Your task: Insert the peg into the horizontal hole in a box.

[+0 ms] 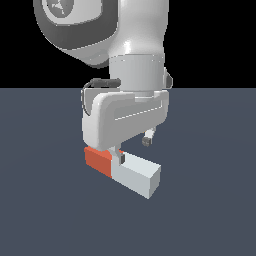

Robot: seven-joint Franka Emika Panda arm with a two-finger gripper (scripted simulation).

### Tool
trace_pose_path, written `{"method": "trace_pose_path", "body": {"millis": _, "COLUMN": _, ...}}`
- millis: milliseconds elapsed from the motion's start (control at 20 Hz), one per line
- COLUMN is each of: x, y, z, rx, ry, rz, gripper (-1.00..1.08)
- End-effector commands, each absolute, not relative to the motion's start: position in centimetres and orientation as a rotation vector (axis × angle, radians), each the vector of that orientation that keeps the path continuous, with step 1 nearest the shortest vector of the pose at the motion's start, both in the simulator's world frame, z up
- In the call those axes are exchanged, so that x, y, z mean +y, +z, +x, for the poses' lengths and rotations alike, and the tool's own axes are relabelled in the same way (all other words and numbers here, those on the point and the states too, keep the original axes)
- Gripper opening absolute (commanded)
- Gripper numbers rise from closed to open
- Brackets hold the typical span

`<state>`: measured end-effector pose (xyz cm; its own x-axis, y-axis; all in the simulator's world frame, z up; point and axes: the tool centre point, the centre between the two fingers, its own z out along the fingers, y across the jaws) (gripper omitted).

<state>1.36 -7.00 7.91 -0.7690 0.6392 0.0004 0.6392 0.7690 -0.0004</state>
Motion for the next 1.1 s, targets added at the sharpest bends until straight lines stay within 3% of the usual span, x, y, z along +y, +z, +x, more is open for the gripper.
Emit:
{"method": "trace_pose_path", "body": {"millis": 0, "x": -7.1, "y": 7.6, "z": 1.5, "rx": -2.970, "ry": 0.000, "rz": -1.026, "gripper": 1.00}}
{"method": "trace_pose_path", "body": {"millis": 500, "x": -7.2, "y": 7.0, "z": 1.6, "rx": -2.980, "ry": 0.000, "rz": -0.995, "gripper": 1.00}}
{"method": "trace_pose_path", "body": {"millis": 1050, "x": -7.2, "y": 2.5, "z": 1.6, "rx": -2.982, "ry": 0.000, "rz": -0.989, "gripper": 1.00}}
